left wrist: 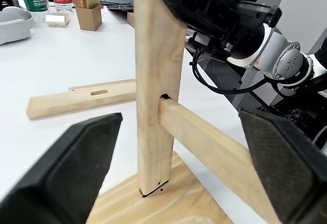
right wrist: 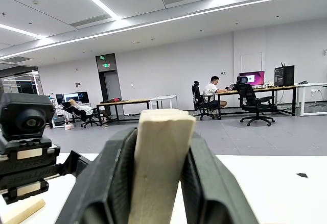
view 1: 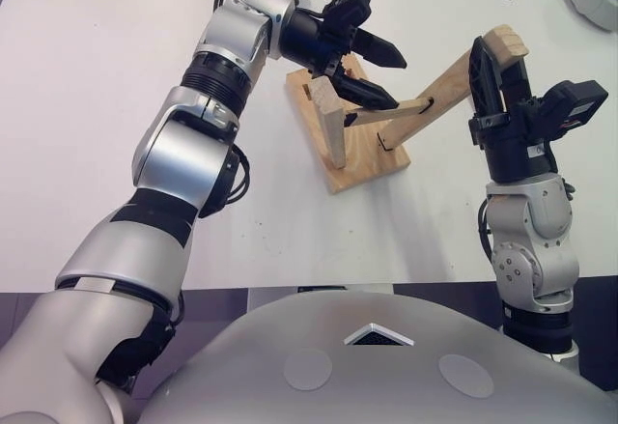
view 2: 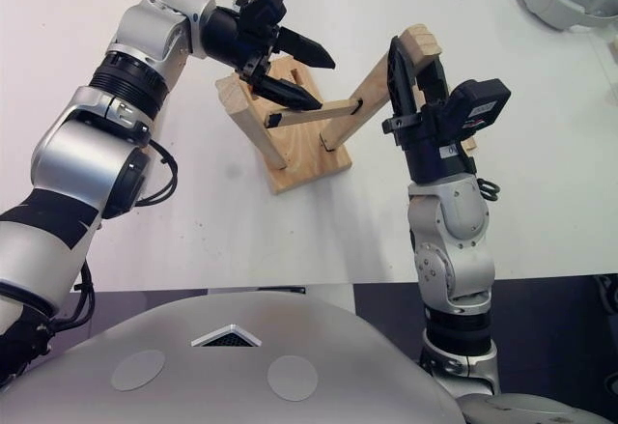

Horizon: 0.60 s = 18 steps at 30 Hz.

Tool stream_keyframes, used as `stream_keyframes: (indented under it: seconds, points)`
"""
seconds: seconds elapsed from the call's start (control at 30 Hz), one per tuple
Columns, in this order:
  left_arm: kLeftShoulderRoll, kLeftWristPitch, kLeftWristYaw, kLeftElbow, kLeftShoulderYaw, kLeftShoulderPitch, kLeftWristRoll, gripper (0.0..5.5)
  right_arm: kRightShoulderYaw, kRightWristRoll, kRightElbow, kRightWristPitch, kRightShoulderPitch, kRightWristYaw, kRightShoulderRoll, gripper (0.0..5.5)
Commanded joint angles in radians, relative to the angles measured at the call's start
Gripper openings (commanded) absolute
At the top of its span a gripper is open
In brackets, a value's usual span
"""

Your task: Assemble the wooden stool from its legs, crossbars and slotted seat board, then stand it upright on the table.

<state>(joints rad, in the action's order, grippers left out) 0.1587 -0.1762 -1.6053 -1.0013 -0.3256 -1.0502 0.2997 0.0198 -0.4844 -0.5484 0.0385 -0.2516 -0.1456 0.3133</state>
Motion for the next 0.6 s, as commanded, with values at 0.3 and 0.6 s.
stream_keyframes:
  seconds: [0.3, 0.6]
  points:
    - [0.017, 0.057, -0.008, -0.012, -0.054, 0.041, -0.092, 4.19, 0.032, 0.129, 0.217, 0.183, -0.131, -0.047, 0.154, 1.15]
    - [0.042, 0.055, -0.008, 0.064, -0.022, 0.060, -0.043, 4.19, 0.112, 0.217, 0.140, 0.255, -0.090, -0.037, 0.243, 1.18]
